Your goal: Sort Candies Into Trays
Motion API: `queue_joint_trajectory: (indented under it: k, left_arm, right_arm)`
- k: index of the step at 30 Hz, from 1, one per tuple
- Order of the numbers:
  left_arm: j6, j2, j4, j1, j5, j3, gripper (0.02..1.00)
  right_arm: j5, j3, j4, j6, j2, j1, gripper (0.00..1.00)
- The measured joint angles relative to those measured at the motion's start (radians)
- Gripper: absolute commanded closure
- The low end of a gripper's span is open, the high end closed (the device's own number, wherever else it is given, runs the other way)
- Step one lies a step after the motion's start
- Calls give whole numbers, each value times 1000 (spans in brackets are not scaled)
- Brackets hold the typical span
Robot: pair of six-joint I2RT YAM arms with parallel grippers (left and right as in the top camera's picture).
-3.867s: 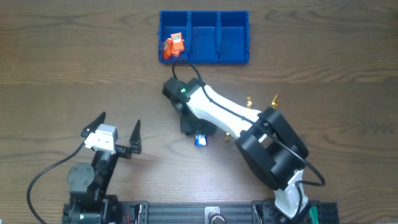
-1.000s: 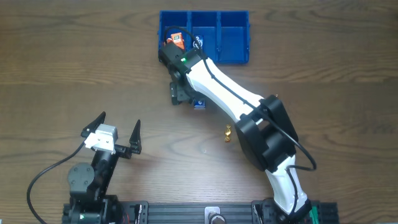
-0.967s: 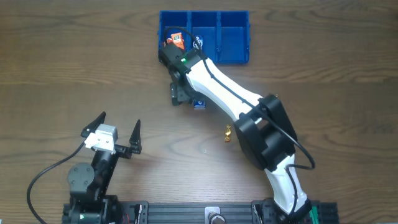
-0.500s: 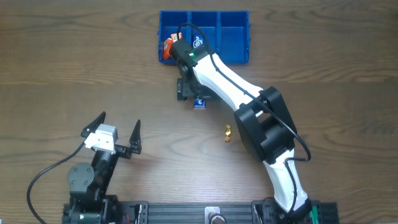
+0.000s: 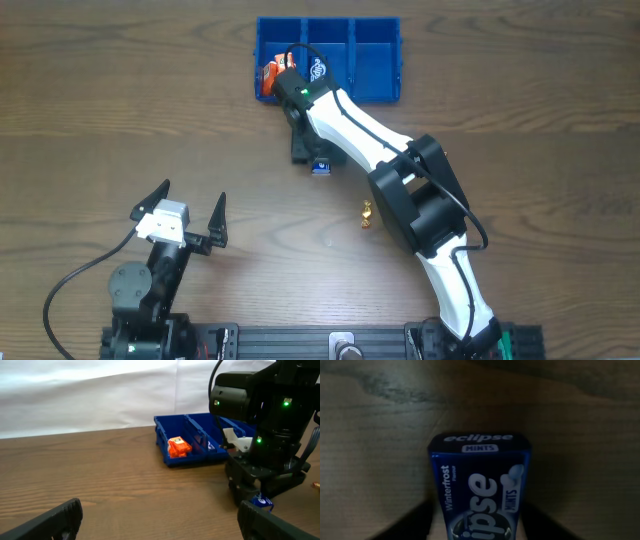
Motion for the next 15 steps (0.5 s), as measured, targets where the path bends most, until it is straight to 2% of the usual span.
queue_joint_trajectory:
  k: [3,6,15]
  left_arm:
    - [0,0,0,0,0,0,20]
    - [0,0,0,0,0,0,20]
    - [0,0,0,0,0,0,20]
  right_arm:
    - [2,0,1,0,0,0,665]
    - [1,0,2,0,0,0,713]
    - [18,0,3,0,-5,0,748]
